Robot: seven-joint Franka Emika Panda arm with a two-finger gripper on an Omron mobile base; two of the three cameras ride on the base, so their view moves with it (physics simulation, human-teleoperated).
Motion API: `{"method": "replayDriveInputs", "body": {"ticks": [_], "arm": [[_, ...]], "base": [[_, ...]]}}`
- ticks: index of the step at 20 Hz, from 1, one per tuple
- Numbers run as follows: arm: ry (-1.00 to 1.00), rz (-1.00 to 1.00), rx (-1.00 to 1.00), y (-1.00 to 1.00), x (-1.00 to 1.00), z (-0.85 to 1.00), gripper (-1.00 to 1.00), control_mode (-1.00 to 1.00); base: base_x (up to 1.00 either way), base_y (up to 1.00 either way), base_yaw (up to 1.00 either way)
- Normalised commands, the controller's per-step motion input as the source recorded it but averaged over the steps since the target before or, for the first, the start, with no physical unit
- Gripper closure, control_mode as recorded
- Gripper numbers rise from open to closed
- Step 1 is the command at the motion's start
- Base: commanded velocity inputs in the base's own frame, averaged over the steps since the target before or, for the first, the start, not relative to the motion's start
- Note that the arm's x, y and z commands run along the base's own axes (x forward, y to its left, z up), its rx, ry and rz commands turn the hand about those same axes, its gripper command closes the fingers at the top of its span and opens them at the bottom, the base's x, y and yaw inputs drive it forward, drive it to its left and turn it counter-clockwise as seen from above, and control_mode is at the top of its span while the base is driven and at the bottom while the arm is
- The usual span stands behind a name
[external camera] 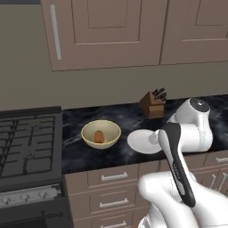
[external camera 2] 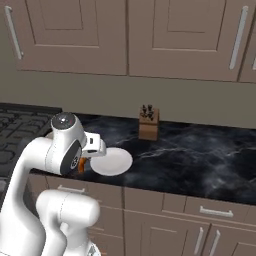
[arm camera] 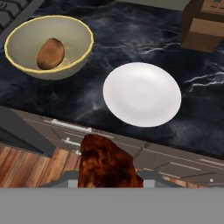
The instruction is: Place the chicken drumstick on the plate and place the potato on the same plate.
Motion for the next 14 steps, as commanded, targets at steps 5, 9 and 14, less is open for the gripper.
{"method": "replayDriveInputs", "body": {"ticks": [5,9,14], "arm": [[0.00,0.00,0.00,0.00,0.00,0.00,1.00,1.00],[0.00,0.00,0.00,0.00,0.00,0.00,1.00,1.00],[0.00,0.00,0.00,0.00,0.00,0.00,1.00,1.00]], "base": [[0.36,-0.28,0.00],[0.32,-0.14,0.00],[0.13,-0.19,0.00]]}}
